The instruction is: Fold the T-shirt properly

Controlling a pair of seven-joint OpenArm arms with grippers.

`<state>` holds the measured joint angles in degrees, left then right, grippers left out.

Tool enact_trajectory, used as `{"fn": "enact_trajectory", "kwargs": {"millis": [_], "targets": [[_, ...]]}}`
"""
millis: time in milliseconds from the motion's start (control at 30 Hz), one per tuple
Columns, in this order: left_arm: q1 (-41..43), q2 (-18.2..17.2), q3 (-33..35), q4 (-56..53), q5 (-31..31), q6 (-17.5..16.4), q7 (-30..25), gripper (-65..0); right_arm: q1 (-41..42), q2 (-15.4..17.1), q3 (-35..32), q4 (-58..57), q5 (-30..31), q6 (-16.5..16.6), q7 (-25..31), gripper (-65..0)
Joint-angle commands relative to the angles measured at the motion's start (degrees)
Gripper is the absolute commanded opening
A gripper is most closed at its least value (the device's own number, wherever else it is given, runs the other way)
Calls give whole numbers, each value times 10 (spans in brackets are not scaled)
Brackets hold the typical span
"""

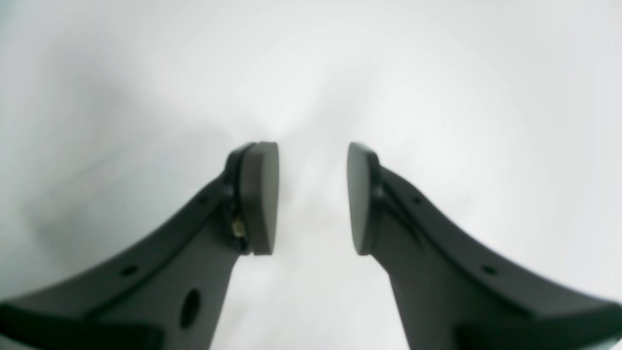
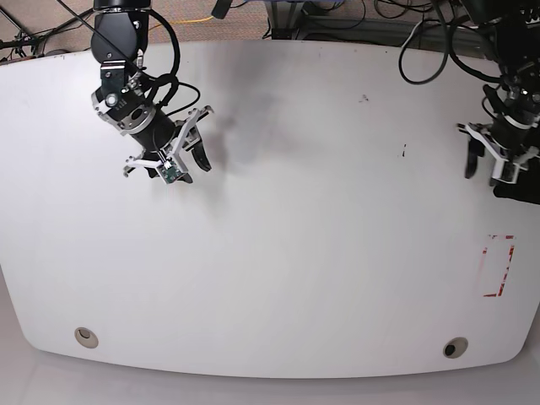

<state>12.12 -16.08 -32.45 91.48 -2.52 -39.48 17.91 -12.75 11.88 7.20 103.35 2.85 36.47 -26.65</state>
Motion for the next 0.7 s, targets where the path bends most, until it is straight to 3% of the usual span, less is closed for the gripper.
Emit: {"fn": "enact_trajectory", "kwargs": {"millis": [0, 67, 167, 233, 500, 667], "targets": [[10, 14, 18, 21, 5, 38, -68, -360, -13, -1, 24, -23, -36, 1, 91, -428], [31, 44, 23, 27, 5, 67, -109, -358, -32, -8, 62, -61, -35, 1, 190, -428], [42, 76, 39, 28, 7, 86, -137, -361, -45, -15, 92, -109, -34, 0, 278, -428], [66, 88, 45, 30, 7, 89, -146, -361, -62, -16, 102, -123, -34, -2, 305, -428], [209, 162, 71, 129, 7, 86, -143, -363, -190, -18, 140, -106, -27, 1, 316, -428], [323, 188, 98, 177, 7, 86, -143, -364, -287, -17, 146, -78, 81, 1, 316, -428]]}}
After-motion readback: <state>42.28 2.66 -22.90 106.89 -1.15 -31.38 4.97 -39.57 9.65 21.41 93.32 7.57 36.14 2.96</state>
